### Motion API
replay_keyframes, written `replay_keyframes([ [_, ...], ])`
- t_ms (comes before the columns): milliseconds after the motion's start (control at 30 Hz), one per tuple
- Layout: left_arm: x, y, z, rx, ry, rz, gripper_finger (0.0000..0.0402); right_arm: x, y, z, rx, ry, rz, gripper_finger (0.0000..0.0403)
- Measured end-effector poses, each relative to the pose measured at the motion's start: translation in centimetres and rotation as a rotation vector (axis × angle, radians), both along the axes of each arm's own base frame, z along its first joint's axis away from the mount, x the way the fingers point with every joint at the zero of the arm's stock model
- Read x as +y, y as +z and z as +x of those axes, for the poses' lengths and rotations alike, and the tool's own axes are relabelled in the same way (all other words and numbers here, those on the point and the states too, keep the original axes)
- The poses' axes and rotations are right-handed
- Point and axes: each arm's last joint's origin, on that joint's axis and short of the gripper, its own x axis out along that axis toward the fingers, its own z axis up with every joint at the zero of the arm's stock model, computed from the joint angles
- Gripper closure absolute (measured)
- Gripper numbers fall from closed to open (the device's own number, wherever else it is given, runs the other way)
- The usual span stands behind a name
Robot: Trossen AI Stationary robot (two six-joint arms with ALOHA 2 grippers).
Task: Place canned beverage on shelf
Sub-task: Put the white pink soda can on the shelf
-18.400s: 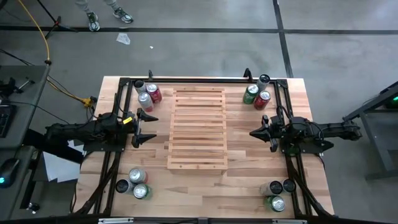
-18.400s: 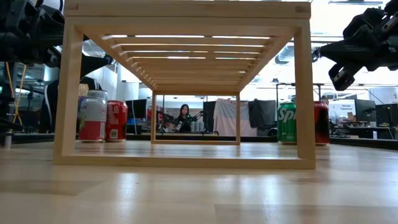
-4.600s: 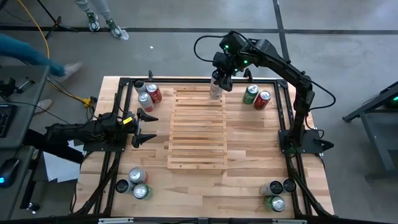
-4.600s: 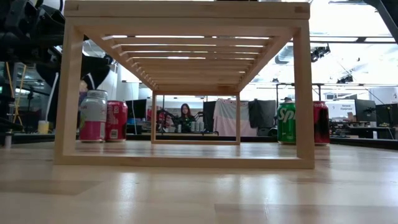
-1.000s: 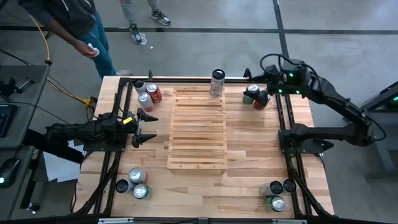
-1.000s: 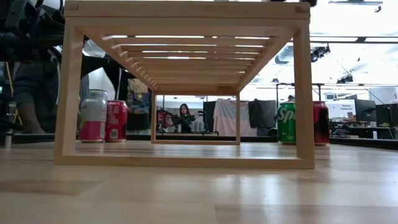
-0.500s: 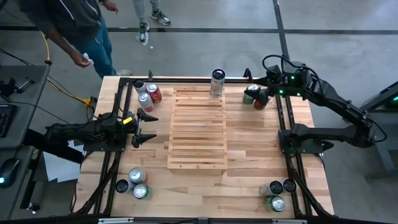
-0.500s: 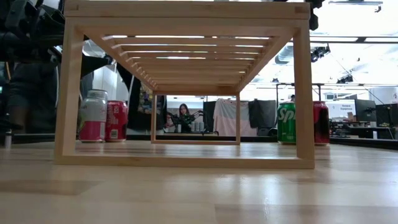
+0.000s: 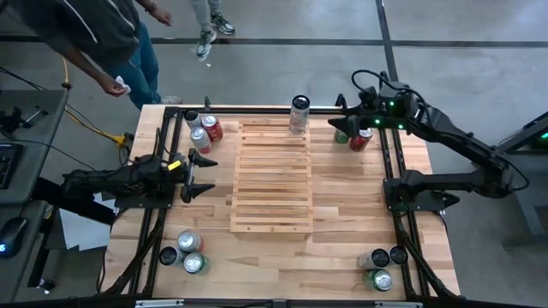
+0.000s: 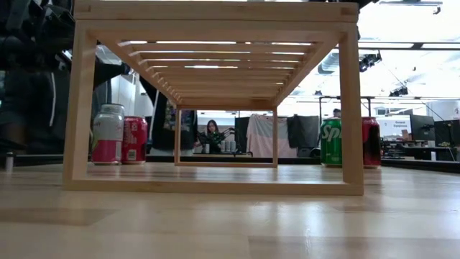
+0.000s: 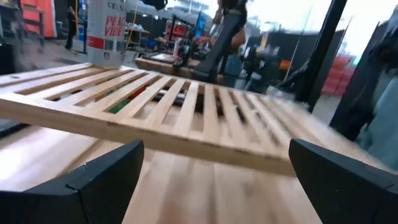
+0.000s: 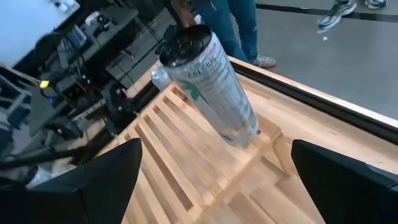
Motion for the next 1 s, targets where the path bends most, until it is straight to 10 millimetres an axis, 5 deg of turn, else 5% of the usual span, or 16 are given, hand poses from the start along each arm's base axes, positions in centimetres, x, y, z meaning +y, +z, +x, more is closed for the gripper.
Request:
replay_keyframes([
  [200,0.1,1.6,-0.2,-0.186,-0.019,-0.336,0.0009,-0.4,0.3,0.7,-0.052,-0.01,0.0,0.0004],
  [500,0.9,3.5,-0.9,-0.436,0.233,-0.41,0.0009,-0.4,0.6,0.7,-0.068,0.006,-0.044,0.0004],
  [700,1.1,5.9,-0.4,-0.328,0.291,-0.403,0.0009,-0.4,0.6,0.7,-0.048,0.03,-0.093,0.0004],
  [1000,3.1,13.0,1.5,0.057,0.562,-0.364,0.0009,-0.4,0.6,0.7,-0.033,0.051,-0.134,0.0004],
])
